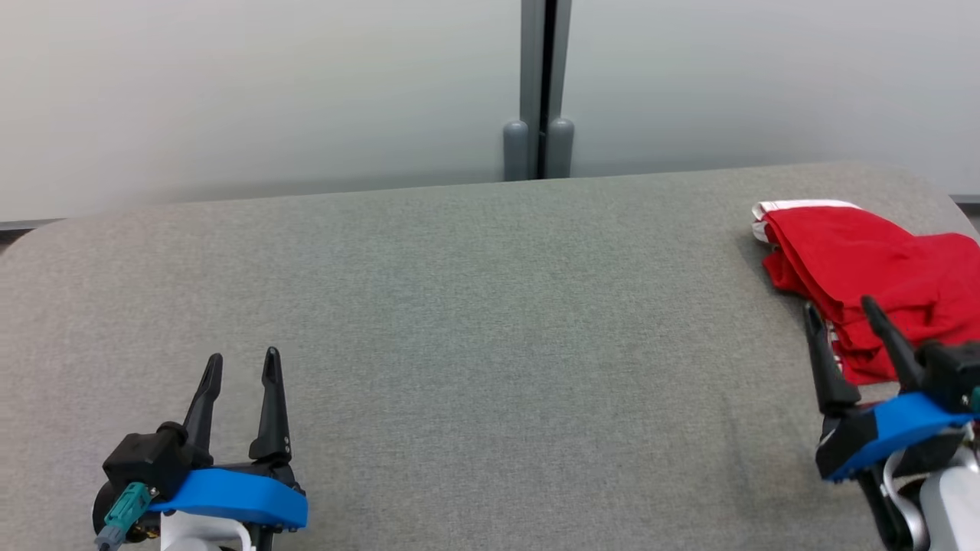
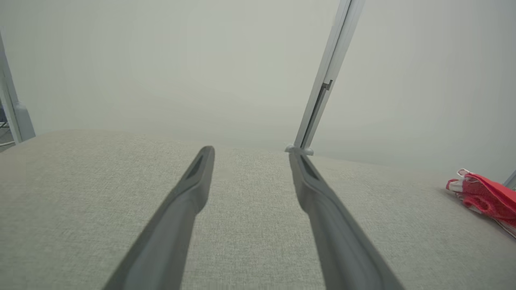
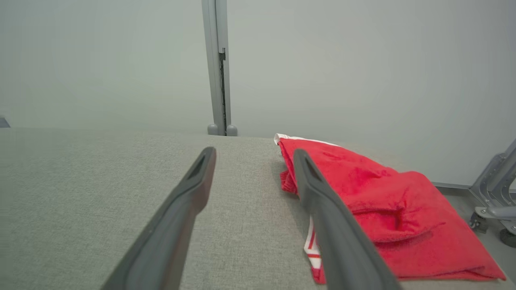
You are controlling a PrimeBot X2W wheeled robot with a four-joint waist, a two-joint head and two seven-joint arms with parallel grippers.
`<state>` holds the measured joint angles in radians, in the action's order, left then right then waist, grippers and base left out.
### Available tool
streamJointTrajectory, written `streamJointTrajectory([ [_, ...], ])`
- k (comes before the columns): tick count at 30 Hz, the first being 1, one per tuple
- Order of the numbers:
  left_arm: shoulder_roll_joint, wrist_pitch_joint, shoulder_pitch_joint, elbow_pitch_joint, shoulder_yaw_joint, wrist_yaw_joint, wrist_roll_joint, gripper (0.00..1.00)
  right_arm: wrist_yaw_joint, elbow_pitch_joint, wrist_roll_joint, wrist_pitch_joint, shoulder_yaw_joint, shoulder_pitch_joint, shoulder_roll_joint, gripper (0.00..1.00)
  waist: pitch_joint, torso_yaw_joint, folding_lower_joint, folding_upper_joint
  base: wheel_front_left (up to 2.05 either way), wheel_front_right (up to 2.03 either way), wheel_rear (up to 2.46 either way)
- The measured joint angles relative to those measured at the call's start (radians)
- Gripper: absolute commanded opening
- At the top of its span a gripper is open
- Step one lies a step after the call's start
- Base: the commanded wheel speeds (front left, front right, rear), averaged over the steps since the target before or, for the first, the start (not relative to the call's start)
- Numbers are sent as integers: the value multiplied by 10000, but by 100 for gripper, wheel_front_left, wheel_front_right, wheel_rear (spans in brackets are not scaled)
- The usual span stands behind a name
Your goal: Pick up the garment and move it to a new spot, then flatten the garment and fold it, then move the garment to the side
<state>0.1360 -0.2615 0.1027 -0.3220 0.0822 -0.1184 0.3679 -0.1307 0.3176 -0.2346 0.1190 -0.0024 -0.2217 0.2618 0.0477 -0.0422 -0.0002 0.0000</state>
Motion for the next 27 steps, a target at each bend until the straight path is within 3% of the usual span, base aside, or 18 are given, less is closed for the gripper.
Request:
streamJointTrajectory([
  [11, -138, -2, -293, -387, -199, -33, -82, 100, 0, -2226, 435, -740, -894, 2037, -1409, 100, -514, 341, 1, 0, 0, 0, 0],
  [27, -194, -2, -400, -700, -278, -75, -190, 100, 0, -2013, 303, -790, -1001, 2261, -1482, 100, -583, 363, 2, 0, 0, 0, 0],
])
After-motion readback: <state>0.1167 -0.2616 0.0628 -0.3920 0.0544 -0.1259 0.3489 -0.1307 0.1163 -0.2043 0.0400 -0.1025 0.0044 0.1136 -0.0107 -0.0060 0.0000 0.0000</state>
